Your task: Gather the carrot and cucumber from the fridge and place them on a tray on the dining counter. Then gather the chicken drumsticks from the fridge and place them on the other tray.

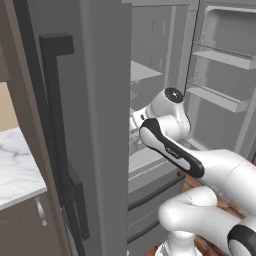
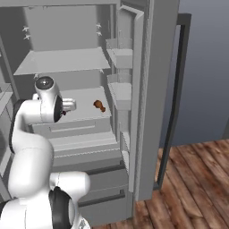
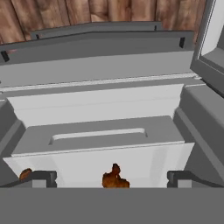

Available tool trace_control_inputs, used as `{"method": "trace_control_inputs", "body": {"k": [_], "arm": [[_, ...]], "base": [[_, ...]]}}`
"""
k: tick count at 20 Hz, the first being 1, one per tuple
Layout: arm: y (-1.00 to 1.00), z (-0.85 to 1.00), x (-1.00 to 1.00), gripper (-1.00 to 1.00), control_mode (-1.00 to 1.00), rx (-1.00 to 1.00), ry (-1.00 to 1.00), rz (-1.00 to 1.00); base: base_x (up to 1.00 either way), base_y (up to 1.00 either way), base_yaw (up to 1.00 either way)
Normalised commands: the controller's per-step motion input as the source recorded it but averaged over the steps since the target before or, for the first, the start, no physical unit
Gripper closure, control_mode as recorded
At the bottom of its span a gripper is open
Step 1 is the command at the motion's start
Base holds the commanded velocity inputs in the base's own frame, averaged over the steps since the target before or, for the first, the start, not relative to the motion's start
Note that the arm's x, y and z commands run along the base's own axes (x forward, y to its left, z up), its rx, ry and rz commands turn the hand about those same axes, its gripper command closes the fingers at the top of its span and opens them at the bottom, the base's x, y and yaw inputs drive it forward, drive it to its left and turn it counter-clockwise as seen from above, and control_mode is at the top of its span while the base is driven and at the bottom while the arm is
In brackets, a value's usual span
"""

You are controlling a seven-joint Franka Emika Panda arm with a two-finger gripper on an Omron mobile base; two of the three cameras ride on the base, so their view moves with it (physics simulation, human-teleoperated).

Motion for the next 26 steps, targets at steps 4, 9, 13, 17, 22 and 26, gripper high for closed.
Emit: {"method": "trace_control_inputs", "body": {"k": [4,9,13,17,22,26], "arm": [[0.04,-0.13,0.11,-1.00,-1.00,0.00,0.00,0.00],[0.14,-0.26,0.20,-1.00,-1.00,0.00,0.00,0.00],[0.16,-0.25,0.22,-1.00,-1.00,0.00,0.00,0.00],[0.15,-0.04,0.28,-1.00,-1.00,0.00,0.00,0.00],[0.24,-0.09,0.38,-1.00,-1.00,0.00,0.00,0.00],[0.21,-0.09,0.34,-1.00,-1.00,0.00,0.01,0.00]], "base": [[0.00,0.00,0.00],[0.00,0.00,0.00],[0.00,0.00,0.00],[0.00,0.00,0.00],[0.00,0.00,0.00],[0.00,0.00,0.00]]}}
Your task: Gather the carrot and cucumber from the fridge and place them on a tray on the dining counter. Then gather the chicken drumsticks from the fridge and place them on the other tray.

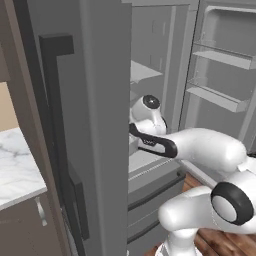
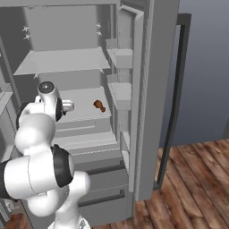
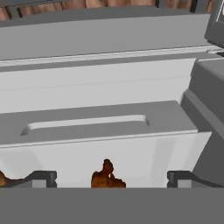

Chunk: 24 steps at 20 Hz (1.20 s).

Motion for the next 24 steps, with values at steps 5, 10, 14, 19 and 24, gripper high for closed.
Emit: {"method": "trace_control_inputs", "body": {"k": [5,10,14,19,24], "arm": [[0.08,-0.15,0.31,-1.00,-1.00,0.00,0.00,0.00],[0.03,-0.30,0.30,-1.00,-1.00,0.00,0.00,0.00],[0.10,-0.21,0.31,-1.00,-1.00,0.00,0.00,0.00],[0.16,-0.13,0.35,-1.00,-1.00,0.00,0.00,0.00],[0.19,-0.11,0.40,-1.00,-1.00,-0.01,0.02,0.00]], "base": [[0.00,0.00,0.00],[0.00,0.00,0.00],[0.00,0.00,0.00],[0.00,0.00,0.00],[0.00,0.00,0.00]]}}
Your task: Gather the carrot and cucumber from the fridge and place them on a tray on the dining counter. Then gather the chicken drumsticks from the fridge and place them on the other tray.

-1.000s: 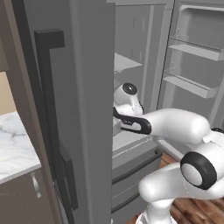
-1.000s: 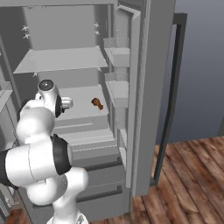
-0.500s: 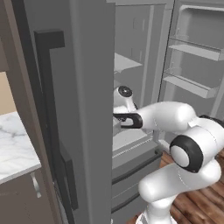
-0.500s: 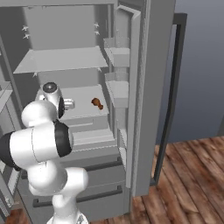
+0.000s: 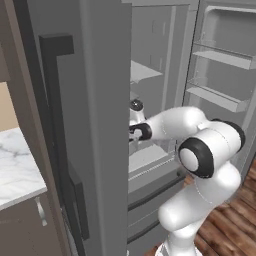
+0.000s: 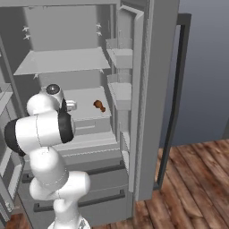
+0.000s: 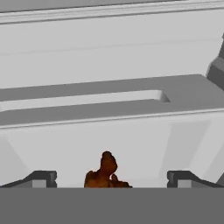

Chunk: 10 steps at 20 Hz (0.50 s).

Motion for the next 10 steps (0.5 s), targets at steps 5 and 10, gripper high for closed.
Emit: {"method": "trace_control_inputs", "body": {"k": [5,10], "arm": [[0.11,-0.22,0.41,-1.00,-1.00,-0.03,0.05,-0.01],[0.05,-0.20,0.41,-1.00,-1.00,-0.03,0.03,-0.02]], "base": [[0.00,0.00,0.00],[0.00,0.00,0.00]]}}
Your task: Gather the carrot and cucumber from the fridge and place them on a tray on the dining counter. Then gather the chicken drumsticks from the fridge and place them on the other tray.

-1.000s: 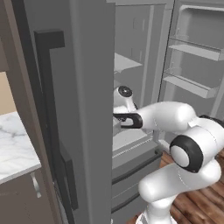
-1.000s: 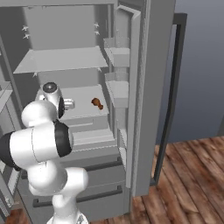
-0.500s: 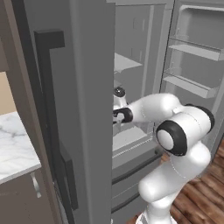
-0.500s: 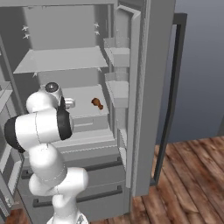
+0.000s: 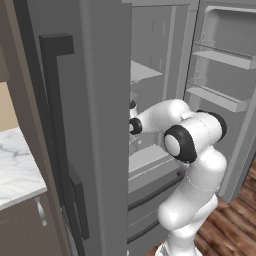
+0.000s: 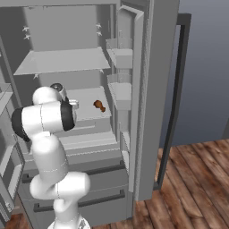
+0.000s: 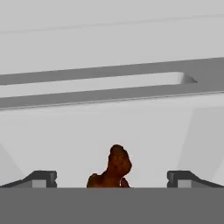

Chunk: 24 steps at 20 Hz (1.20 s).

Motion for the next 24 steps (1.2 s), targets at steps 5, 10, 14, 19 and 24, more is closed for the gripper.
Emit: {"method": "trace_control_inputs", "body": {"k": [5,10,14,19,24], "arm": [[0.16,-0.18,0.38,-1.00,-1.00,-0.02,0.00,-0.02],[0.14,-0.29,0.27,-1.00,-1.00,-0.01,0.00,-0.02],[0.08,-0.25,0.29,-1.00,-1.00,0.00,0.00,-0.02],[0.11,-0.29,0.30,-1.00,-1.00,-0.01,0.00,-0.02],[0.13,-0.27,0.26,-1.00,-1.00,-0.01,0.00,-0.03]], "base": [[0.00,0.00,0.00],[0.00,0.00,0.00],[0.00,0.00,0.00],[0.00,0.00,0.00],[0.00,0.00,0.00]]}}
